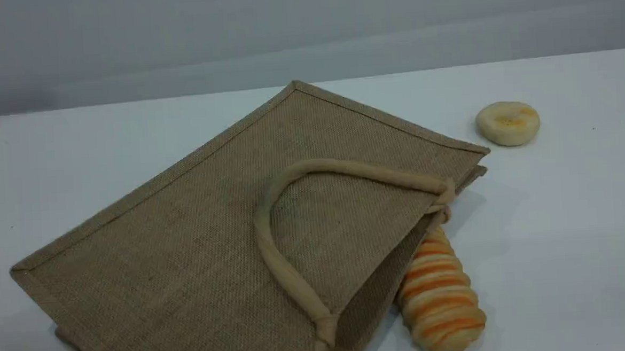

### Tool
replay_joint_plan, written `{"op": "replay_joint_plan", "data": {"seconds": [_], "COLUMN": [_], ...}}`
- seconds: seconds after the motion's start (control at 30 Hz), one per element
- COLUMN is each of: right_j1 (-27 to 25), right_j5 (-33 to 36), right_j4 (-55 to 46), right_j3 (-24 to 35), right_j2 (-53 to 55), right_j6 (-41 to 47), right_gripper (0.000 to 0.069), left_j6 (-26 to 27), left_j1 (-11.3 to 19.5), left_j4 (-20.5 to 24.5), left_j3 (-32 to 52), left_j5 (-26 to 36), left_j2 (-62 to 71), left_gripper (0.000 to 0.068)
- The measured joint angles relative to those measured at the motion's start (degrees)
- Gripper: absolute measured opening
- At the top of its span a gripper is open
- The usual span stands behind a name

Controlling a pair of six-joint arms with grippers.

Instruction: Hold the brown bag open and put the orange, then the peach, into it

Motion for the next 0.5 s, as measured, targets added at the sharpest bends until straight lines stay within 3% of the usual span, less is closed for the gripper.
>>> {"op": "replay_joint_plan", "data": {"seconds": [0.1, 0.37, 0.5], "right_j1": [1.4, 2.4, 2.4], "right_j5": [0.0, -0.1, -0.1], "right_j4": [0.0, 0.0, 0.0], "right_j3": [0.0, 0.0, 0.0], "right_j2": [0.0, 0.0, 0.0], "right_j6": [0.0, 0.0, 0.0], "right_gripper": [0.0458, 0.0458, 0.0458], "left_j6": [0.0, 0.1, 0.1], "left_j1": [4.3, 22.3, 28.8], "left_j4": [0.0, 0.0, 0.0], "left_j3": [0.0, 0.0, 0.0], "left_j5": [0.0, 0.0, 0.0], "left_j2": [0.0, -1.1, -4.4], "left_gripper": [0.0459, 0.0459, 0.0459]}}
